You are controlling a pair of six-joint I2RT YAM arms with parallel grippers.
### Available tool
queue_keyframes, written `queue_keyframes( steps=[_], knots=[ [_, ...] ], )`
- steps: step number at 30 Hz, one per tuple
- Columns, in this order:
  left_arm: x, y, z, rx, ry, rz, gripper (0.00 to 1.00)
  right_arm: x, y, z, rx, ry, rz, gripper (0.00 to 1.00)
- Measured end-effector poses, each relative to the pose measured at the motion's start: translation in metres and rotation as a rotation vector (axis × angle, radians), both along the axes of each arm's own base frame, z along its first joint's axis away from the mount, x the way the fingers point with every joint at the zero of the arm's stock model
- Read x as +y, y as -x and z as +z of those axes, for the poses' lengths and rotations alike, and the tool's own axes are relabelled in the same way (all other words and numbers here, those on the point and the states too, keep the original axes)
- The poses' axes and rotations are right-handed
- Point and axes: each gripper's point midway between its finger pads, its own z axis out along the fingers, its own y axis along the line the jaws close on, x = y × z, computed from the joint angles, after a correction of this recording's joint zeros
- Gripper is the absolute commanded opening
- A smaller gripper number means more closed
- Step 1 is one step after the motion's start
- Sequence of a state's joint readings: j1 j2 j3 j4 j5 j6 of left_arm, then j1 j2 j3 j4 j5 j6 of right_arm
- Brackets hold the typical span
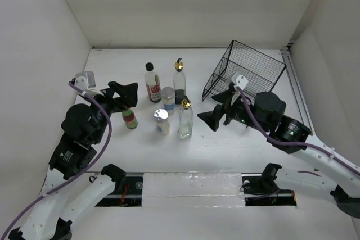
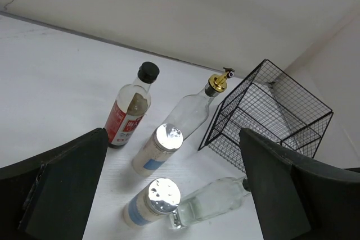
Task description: Organize the condiment bottles
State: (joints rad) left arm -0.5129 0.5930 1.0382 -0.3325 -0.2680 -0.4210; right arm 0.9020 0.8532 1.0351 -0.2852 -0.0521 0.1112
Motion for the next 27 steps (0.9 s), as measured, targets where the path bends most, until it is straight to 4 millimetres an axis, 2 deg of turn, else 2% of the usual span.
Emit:
queue_keyframes(
  steps=[2,3,4,5,6,7,8,9,10,11,12,13,16,17,23,27],
  knots=[
    [0.000,0.001,0.002,-0.009,-0.006,-0.005,1.00,0.006,-0.002,-0.011,0.020,0.032,0.005,0.88],
    [0.000,0.002,0.004,-0.015,-0.008,-0.009,1.00,0.007,-0.002,-0.016,0.027,0.047,0.006,0.60],
    [0.000,0.003,0.005,-0.022,-0.011,-0.014,1.00,0.007,-0.003,-0.020,0.028,0.063,0.007,0.41],
    [0.000,0.004,0.007,-0.031,-0.012,-0.020,1.00,0.007,-0.003,-0.022,0.028,0.073,0.003,0.23],
    [-0.001,0.005,0.009,-0.041,-0.012,-0.025,0.99,0.006,-0.004,-0.022,0.025,0.077,-0.002,0.11],
    [-0.001,0.006,0.011,-0.050,-0.013,-0.028,0.88,0.005,-0.005,-0.022,0.022,0.079,-0.006,0.11],
    [-0.001,0.006,0.013,-0.059,-0.011,-0.030,0.62,0.005,-0.006,-0.021,0.020,0.079,-0.011,0.13],
    [-0.001,0.006,0.016,-0.069,-0.008,-0.032,0.52,0.005,-0.007,-0.022,0.020,0.081,-0.015,0.19],
    [-0.001,0.006,0.017,-0.076,-0.012,-0.031,0.48,0.005,-0.007,-0.022,0.020,0.084,-0.018,0.44],
    [-0.001,0.005,0.018,-0.081,-0.017,-0.031,0.45,0.005,-0.010,-0.024,0.017,0.095,-0.023,0.63],
    [-0.001,0.005,0.018,-0.084,-0.020,-0.028,0.45,0.006,-0.010,-0.024,0.023,0.093,-0.026,0.63],
    [0.000,0.003,0.018,-0.082,-0.022,-0.022,0.48,0.007,-0.011,-0.027,0.020,0.106,-0.025,0.73],
    [-0.001,-0.001,0.016,-0.072,-0.022,-0.013,0.57,0.013,-0.014,-0.037,0.041,0.132,-0.024,0.81],
    [-0.002,-0.003,0.014,-0.067,-0.024,-0.011,0.57,0.015,-0.014,-0.041,0.048,0.143,-0.020,0.83],
    [-0.006,-0.012,-0.005,-0.023,-0.050,-0.011,0.58,0.034,-0.019,-0.070,0.094,0.215,-0.002,0.86],
    [-0.007,-0.014,-0.010,-0.016,-0.055,-0.007,0.59,0.048,-0.033,-0.090,0.111,0.255,-0.019,0.84]
  ],
)
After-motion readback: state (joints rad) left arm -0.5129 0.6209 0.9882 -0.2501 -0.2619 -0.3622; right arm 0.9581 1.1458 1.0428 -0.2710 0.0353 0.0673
